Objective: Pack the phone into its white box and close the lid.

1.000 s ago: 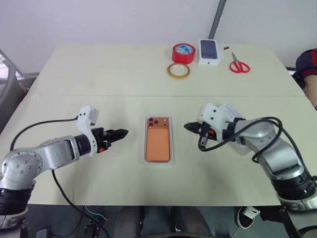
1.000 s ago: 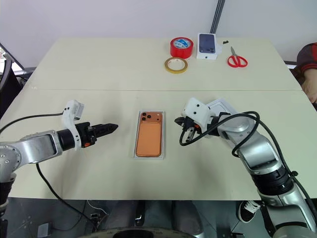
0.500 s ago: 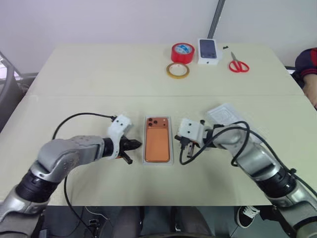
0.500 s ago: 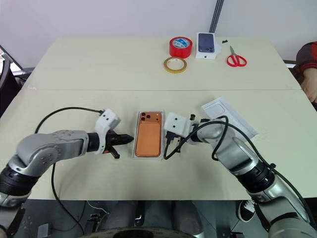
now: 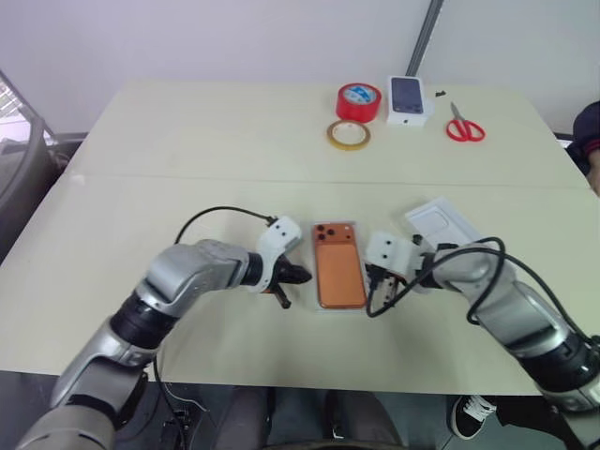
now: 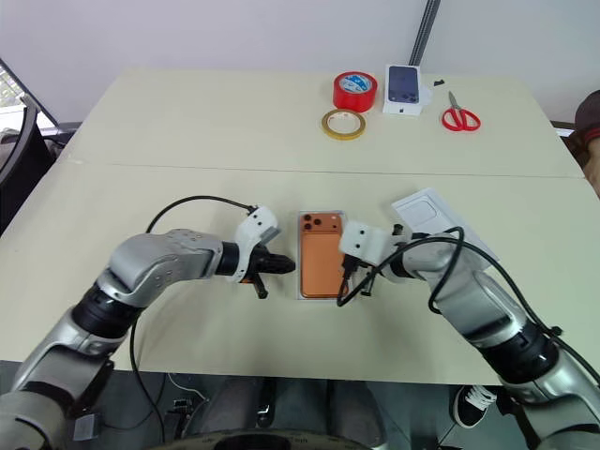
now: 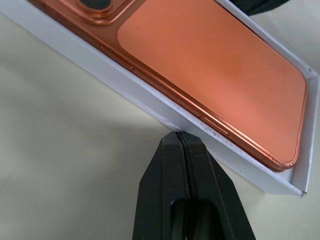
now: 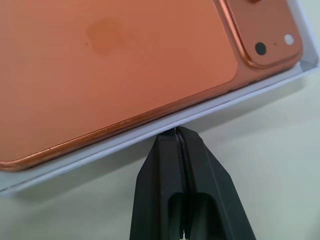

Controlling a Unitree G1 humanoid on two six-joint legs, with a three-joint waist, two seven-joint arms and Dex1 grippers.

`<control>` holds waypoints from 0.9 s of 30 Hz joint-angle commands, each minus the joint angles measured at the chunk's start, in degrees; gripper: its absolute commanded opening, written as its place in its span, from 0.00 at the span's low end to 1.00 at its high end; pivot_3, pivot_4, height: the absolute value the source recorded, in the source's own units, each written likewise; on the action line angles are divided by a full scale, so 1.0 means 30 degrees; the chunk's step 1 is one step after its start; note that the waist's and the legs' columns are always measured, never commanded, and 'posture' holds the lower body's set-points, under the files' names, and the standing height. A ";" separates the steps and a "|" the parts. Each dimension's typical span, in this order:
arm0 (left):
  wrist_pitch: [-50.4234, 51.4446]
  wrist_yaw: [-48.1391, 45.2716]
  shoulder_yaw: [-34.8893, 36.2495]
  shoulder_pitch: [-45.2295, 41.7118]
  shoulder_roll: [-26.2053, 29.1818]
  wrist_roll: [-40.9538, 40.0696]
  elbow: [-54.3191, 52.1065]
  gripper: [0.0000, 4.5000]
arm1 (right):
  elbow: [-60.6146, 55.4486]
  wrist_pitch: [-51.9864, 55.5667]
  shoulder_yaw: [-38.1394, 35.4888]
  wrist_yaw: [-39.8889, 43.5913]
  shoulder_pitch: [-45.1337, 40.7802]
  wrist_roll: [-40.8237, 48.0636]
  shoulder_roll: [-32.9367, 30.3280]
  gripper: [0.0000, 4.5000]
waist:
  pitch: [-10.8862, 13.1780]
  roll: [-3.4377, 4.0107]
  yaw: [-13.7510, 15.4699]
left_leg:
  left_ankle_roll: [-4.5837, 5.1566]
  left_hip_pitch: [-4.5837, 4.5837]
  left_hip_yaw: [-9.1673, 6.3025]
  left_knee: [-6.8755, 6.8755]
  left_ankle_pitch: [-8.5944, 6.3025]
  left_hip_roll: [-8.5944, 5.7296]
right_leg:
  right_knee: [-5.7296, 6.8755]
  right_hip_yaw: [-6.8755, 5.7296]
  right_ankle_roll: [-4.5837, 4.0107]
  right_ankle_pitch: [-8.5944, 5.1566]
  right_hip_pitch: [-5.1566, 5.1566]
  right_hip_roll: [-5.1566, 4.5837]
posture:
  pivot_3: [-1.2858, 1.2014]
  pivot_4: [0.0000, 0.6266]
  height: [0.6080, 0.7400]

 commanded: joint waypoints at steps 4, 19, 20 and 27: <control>-0.0700 -0.1827 -0.1319 -0.1422 -0.2866 0.1379 0.1689 0.01 | -0.1938 -0.0067 -0.2560 0.0425 0.2581 0.0801 -0.1596 0.00 | -0.0001 0.0004 0.0056 | 0.0009 -0.0003 -0.0004 0.0013 -0.0005 -0.0001 | 0.0002 -0.0001 0.0004 -0.0002 0.0008 0.0002 | 0.52 0.24 1.00; -0.0863 -0.2764 0.0926 -0.0687 -0.2401 0.2883 0.1661 0.00 | -0.2111 0.1703 -0.7595 0.0516 0.4515 0.2589 -0.2312 0.06 | 0.0001 0.0014 -0.0041 | 0.0015 -0.0002 0.0001 0.0024 -0.0009 0.0010 | 0.0007 0.0004 0.0005 -0.0002 0.0009 0.0010 | 0.52 0.24 1.00; -0.1008 -0.2793 0.1308 -0.0540 -0.2224 0.2838 0.1464 0.00 | -0.2155 0.2327 -0.8313 0.0710 0.4440 0.3143 -0.2287 0.12 | 0.0005 0.0021 -0.0102 | 0.0015 0.0000 -0.0001 0.0023 -0.0009 0.0015 | 0.0009 0.0004 0.0005 -0.0002 0.0007 0.0013 | 0.52 0.24 1.00; -0.6109 -0.5010 0.2673 0.2007 0.0415 0.3651 -0.1509 0.00 | -0.0966 0.7104 -0.9903 0.0297 0.2521 0.5549 -0.2328 0.76 | 0.0006 0.0054 -0.0152 | 0.0012 0.0007 0.0008 0.0006 -0.0008 0.0033 | 0.0016 0.0009 0.0005 -0.0002 0.0000 0.0011 | 0.52 0.24 1.00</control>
